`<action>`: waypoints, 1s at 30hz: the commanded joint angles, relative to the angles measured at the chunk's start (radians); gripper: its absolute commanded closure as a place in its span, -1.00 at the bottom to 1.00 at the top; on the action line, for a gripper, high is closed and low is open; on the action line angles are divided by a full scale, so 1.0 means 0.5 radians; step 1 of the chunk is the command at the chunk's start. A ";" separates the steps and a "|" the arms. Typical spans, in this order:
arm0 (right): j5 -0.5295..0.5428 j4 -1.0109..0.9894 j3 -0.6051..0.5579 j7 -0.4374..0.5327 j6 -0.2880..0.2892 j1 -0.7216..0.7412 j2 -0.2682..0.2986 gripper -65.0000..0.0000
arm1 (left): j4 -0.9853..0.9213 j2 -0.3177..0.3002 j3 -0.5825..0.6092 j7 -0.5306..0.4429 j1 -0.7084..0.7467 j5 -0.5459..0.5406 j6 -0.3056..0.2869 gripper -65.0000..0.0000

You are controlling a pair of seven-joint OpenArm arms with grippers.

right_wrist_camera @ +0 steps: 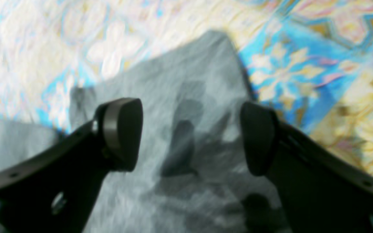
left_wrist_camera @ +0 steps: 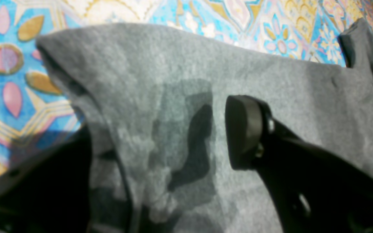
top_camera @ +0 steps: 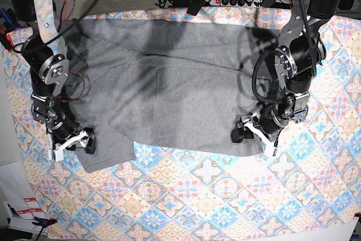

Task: Fold the T-shirt properly
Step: 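Grasp the shirt's side edges at mid-length with both grippers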

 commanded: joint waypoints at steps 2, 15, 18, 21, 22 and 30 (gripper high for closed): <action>0.028 -0.014 -0.064 0.125 -0.078 0.069 0.003 -0.43 | 0.006 -0.006 0.003 0.098 -0.015 0.054 0.020 -0.24; 0.025 -0.124 -0.184 0.174 -0.145 0.059 -0.003 -0.28 | 0.006 -0.055 0.003 0.098 -0.012 0.054 0.020 -0.24; 0.025 -0.131 -0.184 0.174 -0.152 0.056 -0.003 0.15 | 0.006 -0.061 0.003 0.098 -0.012 0.054 0.017 -0.24; 0.025 -0.131 -0.187 0.144 -0.152 0.056 -0.003 0.55 | 0.006 -0.061 0.003 0.098 -0.012 0.054 0.017 -0.24; 0.025 -0.131 -0.187 0.107 -0.152 0.056 -0.003 0.62 | 0.006 -0.061 0.003 0.098 -0.012 0.054 0.017 -0.24; 0.034 -0.109 -0.171 0.058 -0.155 0.035 0.003 0.79 | 0.006 -0.058 0.003 0.098 -0.012 0.054 0.017 -0.24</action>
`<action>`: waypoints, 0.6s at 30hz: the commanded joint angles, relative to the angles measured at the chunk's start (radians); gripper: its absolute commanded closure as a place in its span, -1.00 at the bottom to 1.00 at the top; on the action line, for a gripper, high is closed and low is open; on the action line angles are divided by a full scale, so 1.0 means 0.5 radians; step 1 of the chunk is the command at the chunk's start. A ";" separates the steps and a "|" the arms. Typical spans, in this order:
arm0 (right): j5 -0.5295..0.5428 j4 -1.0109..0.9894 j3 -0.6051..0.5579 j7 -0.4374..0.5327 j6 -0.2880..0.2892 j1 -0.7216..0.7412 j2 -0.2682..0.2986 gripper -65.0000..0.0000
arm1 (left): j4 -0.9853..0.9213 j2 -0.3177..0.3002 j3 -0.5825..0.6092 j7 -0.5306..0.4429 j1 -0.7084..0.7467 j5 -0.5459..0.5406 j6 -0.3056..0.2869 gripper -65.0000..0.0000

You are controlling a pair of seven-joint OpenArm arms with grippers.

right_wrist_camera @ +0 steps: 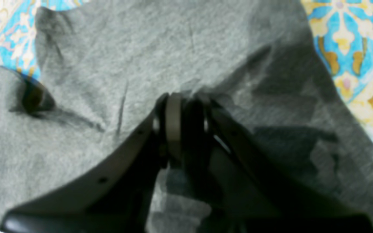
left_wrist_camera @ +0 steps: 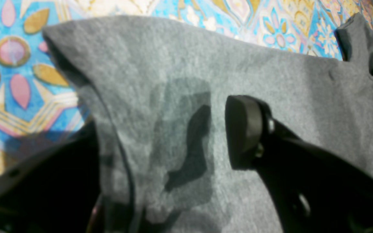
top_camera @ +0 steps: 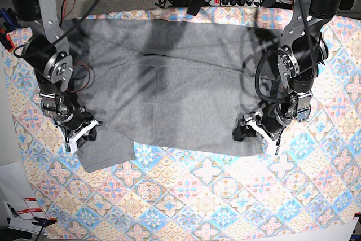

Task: Fold the T-shirt properly
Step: 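Grasp the shirt's side edges at mid-length with both grippers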

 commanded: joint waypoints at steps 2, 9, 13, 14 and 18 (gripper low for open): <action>0.032 0.055 0.024 0.055 -0.070 0.053 0.037 0.74 | 0.006 -0.019 0.003 0.078 -0.018 0.052 0.056 -0.24; 0.023 0.224 0.187 0.052 -0.254 -0.005 0.093 0.02 | 0.006 -0.028 0.003 0.078 -0.018 0.052 0.056 -0.24; 0.020 0.224 0.180 0.052 -0.254 -0.008 0.126 -0.44 | 0.006 -0.050 0.003 0.078 -0.018 0.049 0.005 -0.24; 0.020 0.221 0.177 0.052 -0.254 -0.008 0.130 -0.50 | 0.006 -0.053 0.003 0.078 -0.018 0.046 0.005 -0.24; 0.020 0.208 0.174 0.052 -0.254 -0.008 0.130 -0.52 | 0.006 -0.053 0.003 0.078 -0.024 0.046 0.005 -0.24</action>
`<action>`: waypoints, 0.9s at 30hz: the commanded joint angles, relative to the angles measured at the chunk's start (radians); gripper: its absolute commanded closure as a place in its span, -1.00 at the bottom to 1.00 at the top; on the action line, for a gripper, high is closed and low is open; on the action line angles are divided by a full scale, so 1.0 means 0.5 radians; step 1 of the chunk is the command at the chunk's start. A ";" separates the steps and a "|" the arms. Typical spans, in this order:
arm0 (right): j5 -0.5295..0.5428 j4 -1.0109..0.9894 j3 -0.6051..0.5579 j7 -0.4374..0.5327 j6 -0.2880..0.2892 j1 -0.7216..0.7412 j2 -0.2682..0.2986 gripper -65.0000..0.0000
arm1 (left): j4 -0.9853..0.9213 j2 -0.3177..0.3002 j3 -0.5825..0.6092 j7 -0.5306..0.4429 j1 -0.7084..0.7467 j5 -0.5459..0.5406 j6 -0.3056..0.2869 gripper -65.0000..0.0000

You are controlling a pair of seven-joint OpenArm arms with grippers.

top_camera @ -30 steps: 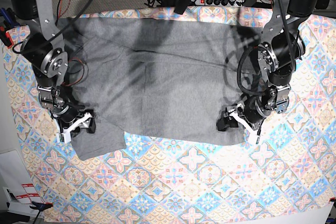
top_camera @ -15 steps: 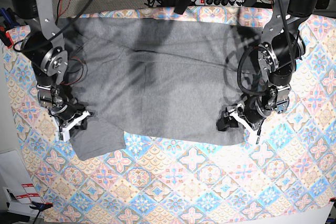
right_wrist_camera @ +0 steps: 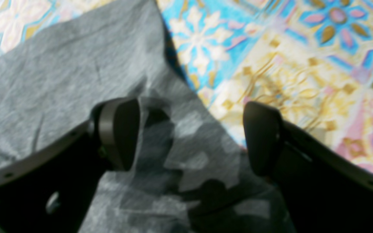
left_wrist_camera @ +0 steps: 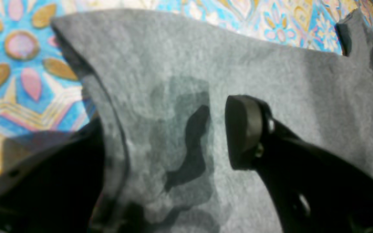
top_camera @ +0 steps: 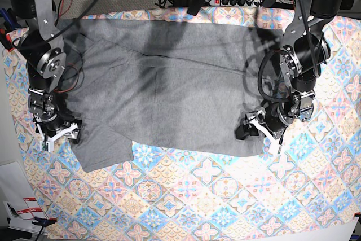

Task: Fold the T-shirt properly
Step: 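Grasp the shirt's side edges at mid-length with both grippers, then lift the hem half with both grippers and fold it toward the collar edge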

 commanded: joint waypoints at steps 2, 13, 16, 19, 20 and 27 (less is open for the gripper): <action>0.021 0.018 -0.001 0.041 0.003 0.057 0.032 -0.52 | 0.007 -0.020 0.003 0.064 -0.026 0.044 0.050 -0.24; 0.021 -0.258 -0.630 0.041 0.009 0.054 -0.097 -0.45 | 0.007 -0.014 0.003 0.061 -0.026 0.040 0.050 -0.24; 0.021 -0.268 -0.655 0.038 0.009 0.057 -0.112 -0.25 | 0.007 -0.014 0.003 0.061 -0.023 0.040 0.050 -0.24; 0.021 -0.268 -0.655 0.032 0.009 0.057 -0.112 0.08 | 0.007 -0.014 0.003 0.061 -0.020 0.047 0.050 -0.24; 0.021 -0.271 -0.655 0.004 0.009 0.057 -0.112 0.19 | 0.007 -0.014 0.003 0.061 -0.020 0.047 0.050 -0.24; 0.021 -0.255 -0.655 -0.177 0.009 0.060 -0.109 0.78 | 0.007 -0.011 0.003 0.061 -0.020 0.050 0.050 -0.04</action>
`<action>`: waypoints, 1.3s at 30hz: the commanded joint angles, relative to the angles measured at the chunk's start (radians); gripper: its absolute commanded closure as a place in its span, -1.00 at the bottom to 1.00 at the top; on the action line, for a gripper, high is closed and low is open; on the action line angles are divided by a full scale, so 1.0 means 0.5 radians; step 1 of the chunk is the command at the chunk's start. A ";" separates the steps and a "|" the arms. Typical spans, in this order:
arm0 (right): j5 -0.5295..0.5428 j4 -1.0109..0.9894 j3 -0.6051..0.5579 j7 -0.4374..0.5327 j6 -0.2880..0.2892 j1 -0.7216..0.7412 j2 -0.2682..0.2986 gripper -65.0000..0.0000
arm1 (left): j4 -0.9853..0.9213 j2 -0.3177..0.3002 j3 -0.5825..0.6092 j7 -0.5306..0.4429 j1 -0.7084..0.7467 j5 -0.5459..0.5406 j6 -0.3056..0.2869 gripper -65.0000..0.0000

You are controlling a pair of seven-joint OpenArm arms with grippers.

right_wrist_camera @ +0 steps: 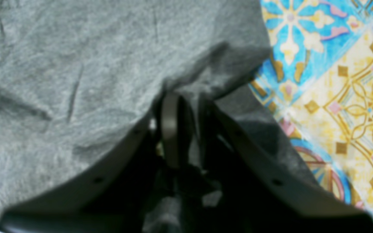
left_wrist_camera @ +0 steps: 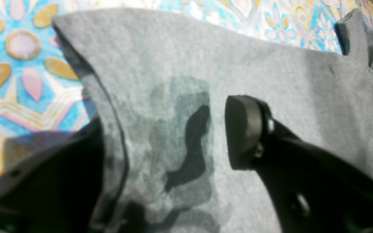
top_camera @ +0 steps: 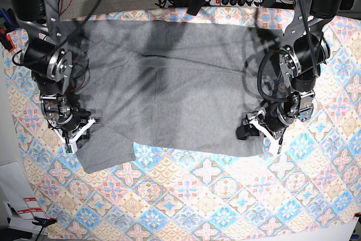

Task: Fold the T-shirt properly
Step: 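Lift the hem half with both grippers and fold it toward the collar edge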

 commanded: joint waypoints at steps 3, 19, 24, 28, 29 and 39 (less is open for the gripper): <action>-0.063 -0.019 0.006 -0.184 0.042 -0.004 -0.003 0.86 | 0.006 -0.015 0.003 0.068 -0.026 0.046 0.023 0.27; -0.060 0.150 0.353 -0.187 0.032 -0.112 0.000 0.96 | 0.006 -0.028 0.003 0.068 -0.026 0.037 0.023 0.92; -0.060 0.362 0.365 -0.187 0.032 -0.253 -0.009 0.96 | 0.178 -0.025 -0.009 0.068 0.002 0.027 0.023 0.92; -0.054 0.718 0.368 -0.187 0.032 -0.453 -0.052 0.96 | 0.528 0.009 -0.009 0.068 0.131 -0.049 0.023 0.92; -0.054 0.834 0.368 -0.193 0.032 -0.511 -0.077 0.96 | 0.638 0.018 -0.009 0.072 0.174 -0.104 0.023 0.92; -0.054 1.746 0.350 -0.859 0.045 -0.799 -0.184 0.96 | 1.562 0.095 0.003 0.498 0.554 -0.301 0.023 0.91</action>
